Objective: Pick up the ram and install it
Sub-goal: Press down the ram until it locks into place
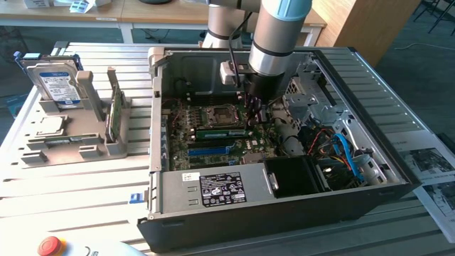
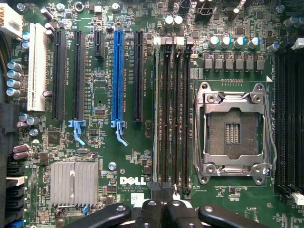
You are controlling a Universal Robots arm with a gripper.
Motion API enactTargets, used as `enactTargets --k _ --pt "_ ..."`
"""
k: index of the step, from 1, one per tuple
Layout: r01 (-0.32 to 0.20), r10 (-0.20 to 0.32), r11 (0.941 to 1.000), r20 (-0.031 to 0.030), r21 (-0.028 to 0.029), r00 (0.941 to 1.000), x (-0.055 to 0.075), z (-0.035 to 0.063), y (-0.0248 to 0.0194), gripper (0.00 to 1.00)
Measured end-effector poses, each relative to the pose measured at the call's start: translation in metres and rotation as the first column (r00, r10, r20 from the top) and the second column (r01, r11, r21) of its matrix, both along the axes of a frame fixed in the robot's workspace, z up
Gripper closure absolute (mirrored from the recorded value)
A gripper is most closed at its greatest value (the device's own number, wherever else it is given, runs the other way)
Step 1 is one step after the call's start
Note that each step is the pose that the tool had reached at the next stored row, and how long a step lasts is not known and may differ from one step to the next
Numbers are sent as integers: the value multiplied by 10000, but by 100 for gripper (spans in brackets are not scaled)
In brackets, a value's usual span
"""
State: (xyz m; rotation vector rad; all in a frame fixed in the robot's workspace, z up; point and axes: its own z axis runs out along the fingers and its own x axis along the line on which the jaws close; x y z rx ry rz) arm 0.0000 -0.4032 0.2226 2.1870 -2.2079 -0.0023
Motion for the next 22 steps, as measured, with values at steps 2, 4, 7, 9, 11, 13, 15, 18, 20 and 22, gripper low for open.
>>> enactTargets --k 2,4,7,9,11,13,15,18,20,22 --pt "0 0 10000 1 2 10000 0 -1 0 90" --pt "0 0 10000 1 3 10000 0 -1 0 90" --pt "0 0 10000 1 5 10000 0 2 1 90" --pt "0 0 10000 1 6 10000 0 6 1 90" --pt "0 0 10000 1 8 10000 0 14 1 90" --pt "1 -1 10000 1 3 10000 0 29 0 90" --pt "1 -1 10000 1 4 10000 0 45 0 90" --pt "1 -1 10000 0 3 10000 0 76 0 90" --pt "0 0 10000 -1 3 10000 0 98 0 90" --pt "0 0 10000 -3 2 10000 0 122 0 90"
